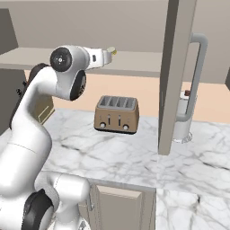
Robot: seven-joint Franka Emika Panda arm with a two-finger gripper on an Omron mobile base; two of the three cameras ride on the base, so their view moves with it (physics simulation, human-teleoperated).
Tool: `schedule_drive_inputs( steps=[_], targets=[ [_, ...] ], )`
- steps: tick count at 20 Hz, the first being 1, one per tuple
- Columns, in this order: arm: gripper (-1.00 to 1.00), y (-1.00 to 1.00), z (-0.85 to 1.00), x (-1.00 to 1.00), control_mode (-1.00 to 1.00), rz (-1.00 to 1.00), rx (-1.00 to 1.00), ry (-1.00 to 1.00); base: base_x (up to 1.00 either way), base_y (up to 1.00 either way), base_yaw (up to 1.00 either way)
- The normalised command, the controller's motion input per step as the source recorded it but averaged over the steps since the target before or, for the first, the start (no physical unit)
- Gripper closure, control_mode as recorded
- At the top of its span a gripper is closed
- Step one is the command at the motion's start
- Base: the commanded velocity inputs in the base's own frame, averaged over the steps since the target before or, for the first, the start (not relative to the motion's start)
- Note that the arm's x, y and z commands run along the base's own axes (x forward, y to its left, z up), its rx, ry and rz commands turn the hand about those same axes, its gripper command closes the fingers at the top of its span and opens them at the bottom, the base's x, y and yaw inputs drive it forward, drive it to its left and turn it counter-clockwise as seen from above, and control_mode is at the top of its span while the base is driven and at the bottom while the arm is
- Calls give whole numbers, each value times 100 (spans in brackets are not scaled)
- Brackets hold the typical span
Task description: Pick up the bar soap and dish brush from the sink, and place them back in the cabinet, and close the cabinet doors.
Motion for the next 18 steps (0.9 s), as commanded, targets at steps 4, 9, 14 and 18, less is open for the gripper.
schedule_drive_inputs(
  steps=[4, 9, 14, 18],
  targets=[
    [-100, -1, 4, -36, -100, 0, 0, 0, 0, 0, 0],
    [-100, -9, 1, -39, -100, 0, 0, 0, 0, 0, 0],
    [-100, -14, 0, -43, -100, 0, 0, 0, 0, 0, 0],
    [-100, -19, 0, -49, -100, 0, 0, 0, 0, 0, 0]
  ],
)
